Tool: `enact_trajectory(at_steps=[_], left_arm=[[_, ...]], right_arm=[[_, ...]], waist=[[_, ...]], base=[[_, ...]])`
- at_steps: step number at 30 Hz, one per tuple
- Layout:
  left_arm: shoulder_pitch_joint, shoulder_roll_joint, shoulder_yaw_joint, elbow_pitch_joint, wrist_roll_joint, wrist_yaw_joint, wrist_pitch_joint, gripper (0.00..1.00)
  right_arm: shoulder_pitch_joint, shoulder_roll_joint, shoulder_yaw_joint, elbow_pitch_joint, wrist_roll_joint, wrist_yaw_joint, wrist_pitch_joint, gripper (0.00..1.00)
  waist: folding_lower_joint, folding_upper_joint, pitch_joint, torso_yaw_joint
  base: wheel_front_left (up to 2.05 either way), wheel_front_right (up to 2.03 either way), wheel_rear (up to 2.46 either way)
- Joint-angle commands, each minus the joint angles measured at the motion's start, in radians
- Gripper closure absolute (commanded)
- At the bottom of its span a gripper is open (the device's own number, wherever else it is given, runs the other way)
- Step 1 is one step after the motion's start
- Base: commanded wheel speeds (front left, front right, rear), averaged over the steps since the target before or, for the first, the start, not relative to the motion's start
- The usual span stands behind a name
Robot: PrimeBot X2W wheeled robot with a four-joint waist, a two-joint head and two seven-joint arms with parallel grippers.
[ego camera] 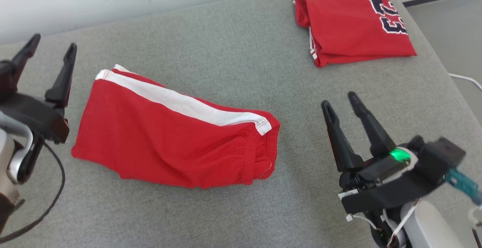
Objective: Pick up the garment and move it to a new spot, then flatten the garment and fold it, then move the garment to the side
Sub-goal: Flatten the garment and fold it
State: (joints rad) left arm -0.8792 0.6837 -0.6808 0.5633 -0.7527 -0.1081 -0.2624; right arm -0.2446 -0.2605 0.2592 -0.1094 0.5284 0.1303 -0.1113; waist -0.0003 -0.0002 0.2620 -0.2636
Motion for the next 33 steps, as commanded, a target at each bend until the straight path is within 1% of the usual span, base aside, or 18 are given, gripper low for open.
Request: enact_trajectory(at_steps=[1, 5, 7, 9, 12, 14, 18, 22, 27, 32, 33], left_arm=[[0.018, -0.003, 0.008, -0.003, 0.006, 0.001, -0.003, 0.0], [0.049, -0.007, 0.024, 0.002, 0.028, -0.001, -0.003, 0.0], [0.053, -0.003, 0.022, 0.009, 0.037, -0.003, -0.003, 0.0], [0.058, -0.002, 0.017, 0.023, 0.039, -0.004, -0.003, 0.0], [0.051, 0.002, -0.002, 0.043, 0.052, -0.01, 0.002, 0.0], [0.045, 0.003, -0.017, 0.056, 0.056, -0.015, 0.012, 0.0], [0.038, 0.009, -0.065, 0.084, 0.046, -0.02, 0.072, 0.0], [0.021, 0.029, -0.141, 0.068, 0.001, -0.021, 0.165, 0.0], [-0.012, 0.077, -0.215, 0.036, -0.139, -0.021, 0.295, 0.0], [-0.027, 0.103, -0.277, 0.061, -0.248, -0.021, 0.453, 0.0], [-0.036, 0.105, -0.28, 0.057, -0.274, -0.021, 0.469, 0.0]], right_arm=[[0.015, 0.014, 0.0, 0.001, -0.02, 0.0, -0.02, 0.0], [0.041, 0.036, 0.011, 0.028, -0.123, 0.0, -0.098, 0.0], [0.055, 0.059, 0.022, 0.051, -0.167, 0.0, -0.121, 0.0], [0.069, 0.088, 0.029, 0.08, -0.187, 0.0, -0.136, 0.0], [0.075, 0.111, 0.036, 0.117, -0.239, 0.0, -0.149, 0.0], [0.089, 0.142, 0.036, 0.139, -0.25, 0.0, -0.153, 0.0], [0.088, 0.167, 0.033, 0.137, -0.27, 0.0, -0.154, 0.0], [0.09, 0.177, 0.033, 0.13, -0.279, 0.0, -0.154, 0.0], [0.07, 0.173, 0.036, 0.123, -0.284, 0.0, -0.154, 0.0], [0.061, 0.172, 0.049, 0.124, -0.282, 0.0, -0.154, 0.0], [0.061, 0.172, 0.048, 0.124, -0.282, 0.0, -0.154, 0.0]], waist=[[0.0003, 0.0002, -0.006, 0.004], [0.0003, 0.0002, -0.005, 0.0], [0.0003, 0.0002, -0.002, -0.005], [0.0003, 0.0002, 0.0, -0.01], [0.0003, 0.0002, 0.004, -0.015], [0.0003, 0.0002, 0.006, -0.019], [0.0003, 0.0002, 0.008, -0.028], [0.0003, 0.0002, 0.013, -0.039], [0.0003, 0.0002, 0.031, -0.06], [0.0003, 0.0002, 0.042, -0.088], [0.0003, 0.0002, 0.043, -0.092]], base=[[0.0, 0.0, 0.0], [0.0, 0.0, 0.0], [0.0, 0.0, 0.0], [0.0, 0.0, 0.0], [0.0, 0.0, 0.0], [0.0, 0.0, 0.0], [0.0, 0.0, 0.0], [0.0, 0.0, 0.0], [0.0, 0.0, 0.0], [0.0, 0.0, 0.0], [0.0, 0.0, 0.0]])
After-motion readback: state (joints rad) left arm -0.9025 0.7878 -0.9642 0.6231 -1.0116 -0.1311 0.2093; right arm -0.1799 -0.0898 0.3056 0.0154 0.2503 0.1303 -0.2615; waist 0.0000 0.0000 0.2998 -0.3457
